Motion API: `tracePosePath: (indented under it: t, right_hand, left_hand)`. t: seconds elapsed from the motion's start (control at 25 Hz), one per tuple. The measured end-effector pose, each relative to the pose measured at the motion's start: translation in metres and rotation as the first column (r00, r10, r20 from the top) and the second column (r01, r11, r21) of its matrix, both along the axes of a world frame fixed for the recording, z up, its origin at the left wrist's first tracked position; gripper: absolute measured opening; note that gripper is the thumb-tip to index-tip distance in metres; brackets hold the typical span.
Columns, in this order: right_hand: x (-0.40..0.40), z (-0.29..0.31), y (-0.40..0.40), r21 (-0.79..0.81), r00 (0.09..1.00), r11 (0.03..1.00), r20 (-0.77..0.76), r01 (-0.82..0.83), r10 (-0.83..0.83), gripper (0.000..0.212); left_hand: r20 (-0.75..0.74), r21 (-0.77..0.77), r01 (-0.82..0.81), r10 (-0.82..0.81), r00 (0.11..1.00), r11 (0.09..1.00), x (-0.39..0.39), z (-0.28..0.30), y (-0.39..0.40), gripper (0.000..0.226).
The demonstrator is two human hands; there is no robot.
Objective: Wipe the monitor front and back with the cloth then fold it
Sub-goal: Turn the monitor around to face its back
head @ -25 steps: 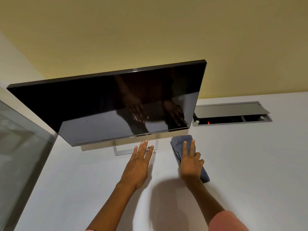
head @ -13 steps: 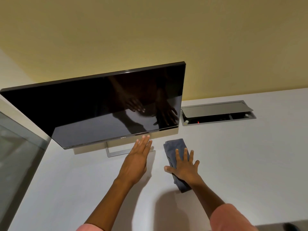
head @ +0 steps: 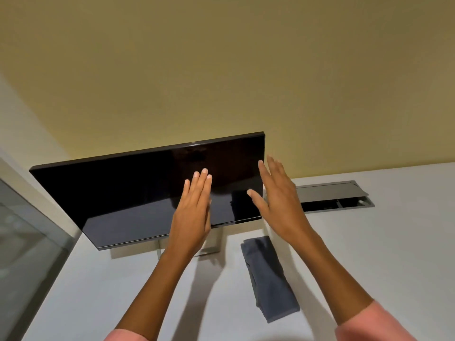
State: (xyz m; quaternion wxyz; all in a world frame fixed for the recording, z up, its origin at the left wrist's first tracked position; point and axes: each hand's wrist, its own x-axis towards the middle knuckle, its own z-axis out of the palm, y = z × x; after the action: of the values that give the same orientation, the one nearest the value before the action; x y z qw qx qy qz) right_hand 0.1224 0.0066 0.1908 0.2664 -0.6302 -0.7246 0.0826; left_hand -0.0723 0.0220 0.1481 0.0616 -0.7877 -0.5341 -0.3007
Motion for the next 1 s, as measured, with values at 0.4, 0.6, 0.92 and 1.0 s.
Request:
tracePosePath:
  t: [0.4,0.6,0.92,1.0]
  right_hand:
    - [0.012,0.041,0.083,0.026,0.977,0.994,0.185,-0.110,0.103,0.061]
    - [0.009,0.036,0.080,0.038,0.974,0.992,0.199,-0.121,0.111,0.056]
    - [-0.002,0.034,0.070,0.047,0.986,0.999,0.165,-0.028,0.020,0.062]
    - [-0.005,0.034,0.066,0.046,0.986,0.999,0.168,-0.001,-0.006,0.061]
  left_hand:
    - [0.009,-0.016,-0.352,0.352,0.936,0.936,-0.027,0.052,0.028,0.063]
    - [-0.108,-0.050,-0.391,0.384,0.917,0.919,-0.043,0.052,0.034,0.060]
    - [-0.293,-0.076,-0.352,0.317,0.902,0.933,-0.061,0.064,0.025,0.063]
    - [-0.316,-0.082,-0.350,0.308,0.897,0.933,-0.064,0.065,0.022,0.064]
